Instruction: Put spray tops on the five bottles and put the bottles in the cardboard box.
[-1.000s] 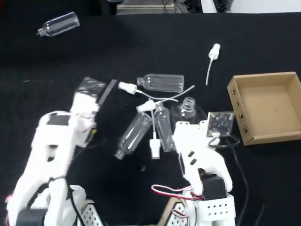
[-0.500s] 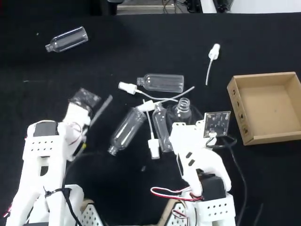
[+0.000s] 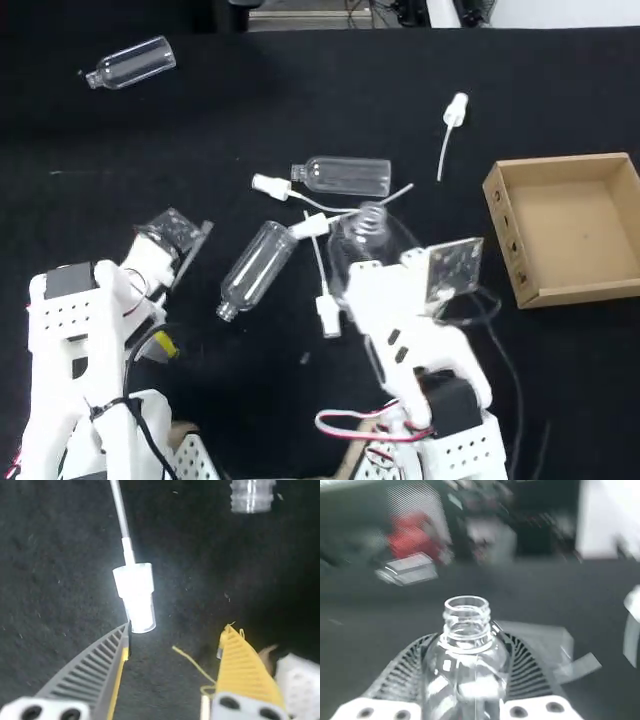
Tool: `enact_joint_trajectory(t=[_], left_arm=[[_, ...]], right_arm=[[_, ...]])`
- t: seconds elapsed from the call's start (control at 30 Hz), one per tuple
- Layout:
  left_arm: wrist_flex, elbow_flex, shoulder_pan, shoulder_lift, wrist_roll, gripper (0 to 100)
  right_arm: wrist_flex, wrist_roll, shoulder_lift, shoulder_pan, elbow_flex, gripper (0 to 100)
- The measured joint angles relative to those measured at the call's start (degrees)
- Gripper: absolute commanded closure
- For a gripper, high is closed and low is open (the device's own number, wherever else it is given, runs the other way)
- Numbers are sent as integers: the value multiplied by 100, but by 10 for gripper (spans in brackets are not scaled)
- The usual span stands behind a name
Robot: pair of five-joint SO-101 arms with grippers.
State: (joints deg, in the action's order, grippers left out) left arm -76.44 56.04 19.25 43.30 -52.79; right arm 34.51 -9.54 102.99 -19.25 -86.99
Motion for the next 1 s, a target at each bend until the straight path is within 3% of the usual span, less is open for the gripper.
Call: enact_joint_trajectory(t=[0.17, 0.43, 0.63, 0.8, 1.0], left_arm=[[0, -79, -62, 0, 1363, 737], [-835, -1178, -88, 9, 2840, 735], [-527, -1178, -457, -88, 2813, 735], [-26, -1064, -765, -879, 2734, 739], [193, -1064, 62, -1618, 1899, 737]], right_arm=[[-1363, 62, -316, -281, 9, 988], [-1899, 62, -3130, -290, 923, 988], [-1855, 79, -3657, -290, 1196, 988], [-835, 79, -3051, -105, 1196, 988], [290, 79, -2084, 281, 1116, 988]])
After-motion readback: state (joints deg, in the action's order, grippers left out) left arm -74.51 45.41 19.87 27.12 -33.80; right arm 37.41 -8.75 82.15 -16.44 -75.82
